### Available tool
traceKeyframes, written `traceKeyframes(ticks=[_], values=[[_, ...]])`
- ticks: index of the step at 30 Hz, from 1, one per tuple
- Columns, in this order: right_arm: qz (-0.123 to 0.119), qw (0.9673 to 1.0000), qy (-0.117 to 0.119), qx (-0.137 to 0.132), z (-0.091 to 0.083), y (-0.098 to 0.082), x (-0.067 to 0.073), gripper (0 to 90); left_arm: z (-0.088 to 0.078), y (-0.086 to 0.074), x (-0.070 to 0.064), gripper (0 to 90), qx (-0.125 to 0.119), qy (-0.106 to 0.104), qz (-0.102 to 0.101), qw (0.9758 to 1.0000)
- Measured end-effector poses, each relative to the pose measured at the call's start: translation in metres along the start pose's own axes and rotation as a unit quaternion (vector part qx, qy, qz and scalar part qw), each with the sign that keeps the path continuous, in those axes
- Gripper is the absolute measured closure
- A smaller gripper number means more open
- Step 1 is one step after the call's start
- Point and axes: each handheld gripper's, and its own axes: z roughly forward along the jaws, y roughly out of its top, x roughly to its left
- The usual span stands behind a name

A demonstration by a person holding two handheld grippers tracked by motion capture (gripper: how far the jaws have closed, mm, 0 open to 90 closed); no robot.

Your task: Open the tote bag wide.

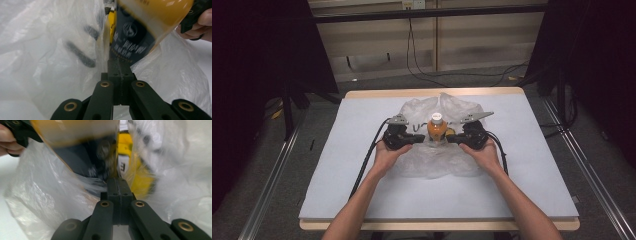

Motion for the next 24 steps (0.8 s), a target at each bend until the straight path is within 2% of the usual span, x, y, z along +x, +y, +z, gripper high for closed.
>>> traceKeyframes(ticks=[4, 8, 11, 12, 13, 15, 17, 18, 19, 21, 24], values=[[0.014, 0.9999, 0.001, 0.010, 0.009, -0.011, -0.005, 90.0, 0.002, -0.009, 0.002, 90.0, 0.012, -0.004, 0.001, 0.9999], [0.024, 0.9995, 0.004, 0.019, 0.013, -0.019, -0.007, 90.0, 0.006, -0.021, 0.004, 90.0, 0.023, -0.004, -0.010, 0.9997], [0.024, 0.9994, 0.005, 0.024, 0.015, -0.023, -0.008, 90.0, 0.010, -0.027, 0.004, 90.0, 0.035, -0.003, -0.010, 0.9993], [0.030, 0.9990, 0.007, 0.034, 0.016, -0.028, -0.010, 90.0, 0.010, -0.028, 0.005, 90.0, 0.047, -0.005, -0.007, 0.9989], [0.032, 0.9987, 0.004, 0.038, 0.016, -0.031, -0.011, 90.0, 0.010, -0.029, 0.004, 90.0, 0.049, -0.004, -0.006, 0.9988], [0.035, 0.9986, 0.005, 0.038, 0.013, -0.033, -0.013, 90.0, 0.009, -0.029, 0.004, 90.0, 0.063, -0.003, 0.000, 0.9980], [0.035, 0.9985, 0.005, 0.042, 0.011, -0.035, -0.015, 90.0, 0.005, -0.033, 0.005, 90.0, 0.084, 0.004, 0.011, 0.9964], [0.038, 0.9984, 0.002, 0.042, 0.008, -0.037, -0.017, 90.0, 0.005, -0.033, 0.005, 90.0, 0.084, 0.004, 0.011, 0.9964], [0.043, 0.9981, -0.001, 0.043, 0.004, -0.038, -0.019, 90.0, -0.002, -0.039, 0.008, 90.0, 0.080, 0.008, 0.000, 0.9968], [0.052, 0.9977, -0.003, 0.042, -0.002, -0.042, -0.024, 90.0, -0.009, -0.044, 0.011, 90.0, 0.071, 0.009, -0.007, 0.9974], [0.051, 0.9975, -0.010, 0.049, -0.009, -0.044, -0.027, 90.0, -0.019, -0.047, 0.012, 90.0, 0.091, 0.019, 0.000, 0.9957]])
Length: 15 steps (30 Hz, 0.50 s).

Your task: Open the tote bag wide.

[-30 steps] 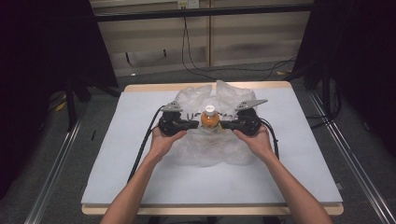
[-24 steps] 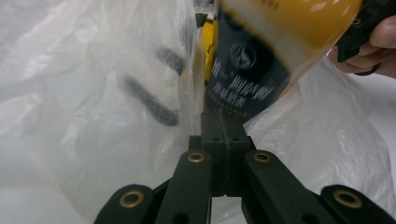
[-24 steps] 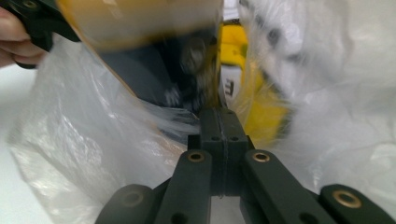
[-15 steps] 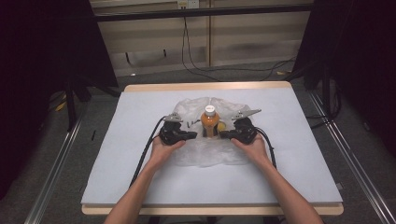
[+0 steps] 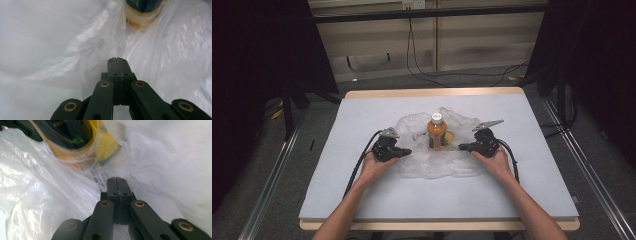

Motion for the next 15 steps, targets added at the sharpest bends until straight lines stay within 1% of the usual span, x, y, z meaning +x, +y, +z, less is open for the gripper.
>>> traceKeyframes(ticks=[1, 2, 4, 7, 8, 10, 11, 12, 13, 14, 15], values=[[-0.004, 1.0000, -0.002, 0.002, -0.001, 0.000, 0.000, 90.0, -0.002, -0.003, 0.000, 90.0, -0.008, -0.005, -0.003, 1.0000], [-0.007, 1.0000, -0.004, 0.005, -0.003, -0.001, 0.000, 90.0, -0.005, -0.007, 0.000, 90.0, -0.010, 0.000, -0.004, 0.9999], [-0.007, 0.9999, -0.002, 0.007, -0.008, -0.005, -0.001, 90.0, -0.008, -0.012, 0.001, 90.0, -0.016, -0.012, -0.007, 0.9998], [-0.004, 1.0000, -0.004, 0.007, -0.016, -0.011, -0.003, 90.0, -0.012, -0.014, -0.001, 90.0, -0.010, -0.006, -0.007, 0.9999], [-0.005, 1.0000, -0.005, 0.007, -0.018, -0.013, -0.003, 90.0, -0.012, -0.015, -0.003, 90.0, -0.012, -0.008, -0.006, 0.9999], [-0.005, 0.9999, -0.007, 0.006, -0.021, -0.015, -0.002, 90.0, -0.013, -0.015, -0.005, 90.0, -0.008, -0.006, -0.003, 0.9999], [-0.006, 0.9999, -0.009, 0.004, -0.021, -0.016, -0.001, 90.0, -0.014, -0.015, -0.006, 90.0, -0.008, -0.005, -0.005, 0.9999], [-0.007, 0.9999, -0.009, 0.004, -0.021, -0.016, 0.000, 90.0, -0.015, -0.016, -0.005, 90.0, -0.012, -0.009, -0.005, 0.9999], [-0.007, 0.9999, -0.007, 0.002, -0.021, -0.016, 0.001, 90.0, -0.017, -0.016, -0.005, 90.0, -0.015, -0.006, -0.006, 0.9998], [-0.008, 0.9999, -0.005, -0.003, -0.022, -0.016, 0.001, 90.0, -0.018, -0.016, -0.005, 90.0, -0.029, -0.009, -0.011, 0.9995], [-0.005, 0.9999, -0.001, -0.012, -0.024, -0.015, 0.001, 90.0, -0.022, -0.015, -0.005, 90.0, -0.035, -0.005, -0.010, 0.9993]])
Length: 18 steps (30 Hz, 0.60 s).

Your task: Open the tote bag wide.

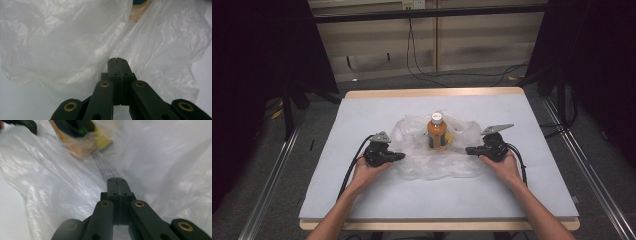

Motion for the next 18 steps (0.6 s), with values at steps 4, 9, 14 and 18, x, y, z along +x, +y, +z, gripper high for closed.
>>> traceKeyframes(ticks=[4, 9, 14, 18], values=[[-0.003, 0.9991, 0.010, -0.040, -0.014, 0.010, 0.007, 90.0, -0.015, 0.007, -0.001, 90.0, -0.036, -0.002, -0.004, 0.9993], [-0.009, 0.9973, 0.014, -0.072, -0.029, 0.024, 0.015, 90.0, -0.021, 0.018, -0.011, 90.0, -0.051, -0.005, 0.007, 0.9986], [-0.025, 0.9967, 0.013, -0.076, -0.029, 0.046, 0.020, 90.0, -0.016, 0.037, -0.021, 90.0, -0.047, -0.008, 0.031, 0.9984], [-0.028, 0.9966, 0.019, -0.075, -0.019, 0.064, 0.020, 90.0, -0.008, 0.057, -0.030, 90.0, -0.037, -0.015, 0.047, 0.9981]])
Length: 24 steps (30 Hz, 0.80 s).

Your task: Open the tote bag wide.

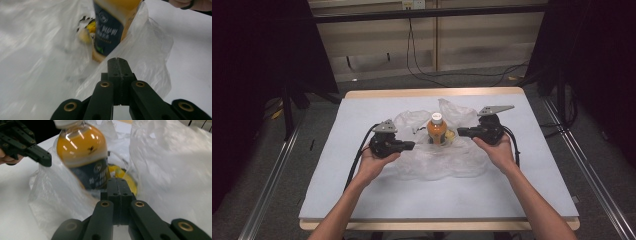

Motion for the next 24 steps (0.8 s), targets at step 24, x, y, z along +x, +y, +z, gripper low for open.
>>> traceKeyframes(ticks=[24], values=[[-0.029, 0.9927, 0.014, 0.116, 0.074, 0.013, -0.009, 90.0, 0.073, 0.002, -0.007, 90.0, 0.146, -0.014, 0.026, 0.9888]])
